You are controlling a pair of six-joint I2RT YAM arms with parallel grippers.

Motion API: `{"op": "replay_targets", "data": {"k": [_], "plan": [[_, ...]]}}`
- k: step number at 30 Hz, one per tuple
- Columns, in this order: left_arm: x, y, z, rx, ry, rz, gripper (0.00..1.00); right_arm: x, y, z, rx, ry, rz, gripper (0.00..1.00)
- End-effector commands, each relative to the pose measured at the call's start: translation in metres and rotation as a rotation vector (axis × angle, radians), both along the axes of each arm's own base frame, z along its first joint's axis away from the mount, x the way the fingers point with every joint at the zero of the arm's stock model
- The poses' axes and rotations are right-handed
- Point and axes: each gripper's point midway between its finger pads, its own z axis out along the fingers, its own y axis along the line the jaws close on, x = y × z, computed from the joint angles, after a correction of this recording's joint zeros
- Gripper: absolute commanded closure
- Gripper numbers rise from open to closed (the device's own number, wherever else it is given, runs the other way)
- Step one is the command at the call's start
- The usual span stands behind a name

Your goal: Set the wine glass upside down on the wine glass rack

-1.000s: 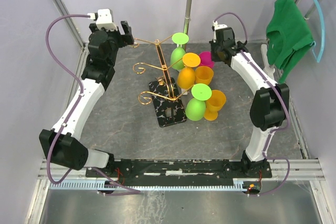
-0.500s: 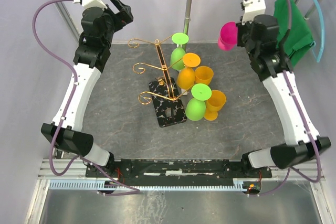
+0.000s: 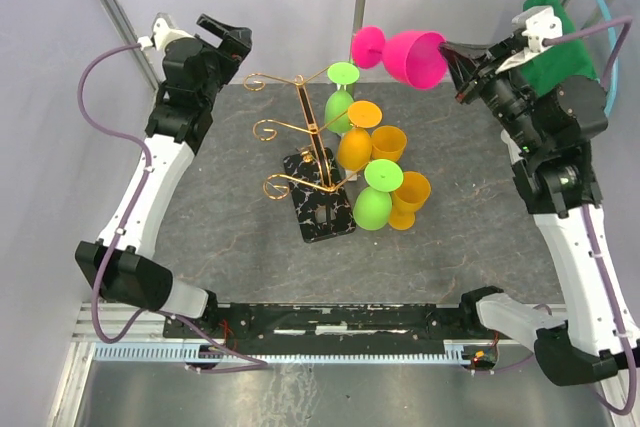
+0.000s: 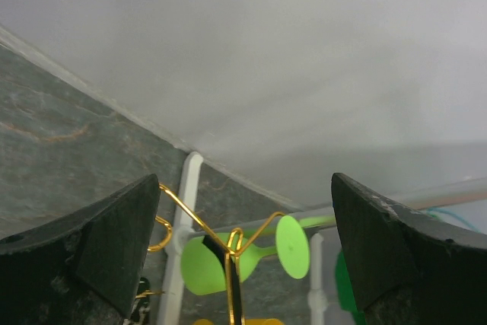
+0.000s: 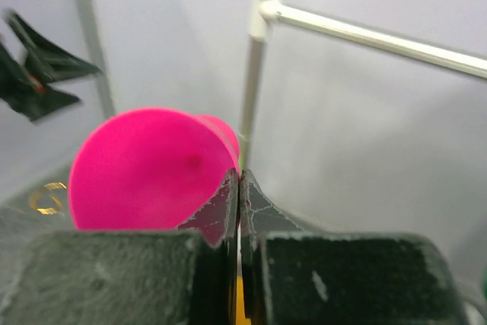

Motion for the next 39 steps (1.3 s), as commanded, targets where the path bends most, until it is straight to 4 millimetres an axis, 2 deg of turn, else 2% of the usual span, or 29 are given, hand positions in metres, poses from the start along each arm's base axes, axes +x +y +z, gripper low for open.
{"op": "replay_targets", "data": {"k": [1,4,7,11,15,18,22,25,30,33,39], "plan": [[-0.024,0.005,0.072,-0.281,-0.205,0.017,0.0,0.004,0.038,0.037,0.14,-0.214,0.222,0.99],[-0.03,0.006,0.088,-0.341,-0.234,0.015,0.0,0.025,0.055,0.031,0.174,-0.243,0.262,0.99],[-0.035,0.003,0.098,-0.384,-0.23,-0.006,0.01,0.048,0.08,0.017,0.15,-0.273,0.266,0.99],[-0.04,-0.004,0.101,-0.473,-0.23,-0.05,0.03,0.072,0.112,0.0,0.101,-0.324,0.207,0.99],[-0.044,-0.008,0.1,-0.506,-0.218,-0.075,0.06,0.085,0.139,-0.006,0.077,-0.372,0.186,0.99],[-0.047,-0.006,0.099,-0.502,-0.21,-0.064,0.06,0.093,0.151,-0.006,0.076,-0.397,0.165,0.99],[-0.05,-0.006,0.093,-0.513,-0.199,-0.061,0.06,0.097,0.166,-0.001,0.11,-0.425,0.174,0.99],[-0.049,-0.011,0.088,-0.528,-0.181,-0.083,0.06,0.099,0.181,-0.004,0.126,-0.441,0.198,0.99],[-0.046,-0.021,0.082,-0.549,-0.163,-0.132,0.14,0.099,0.203,-0.005,0.157,-0.469,0.245,0.99],[-0.044,-0.023,0.079,-0.561,-0.156,-0.141,0.18,0.095,0.214,-0.005,0.166,-0.476,0.277,0.99],[-0.041,-0.025,0.072,-0.585,-0.146,-0.14,0.19,0.083,0.228,-0.007,0.156,-0.473,0.315,0.99]]}}
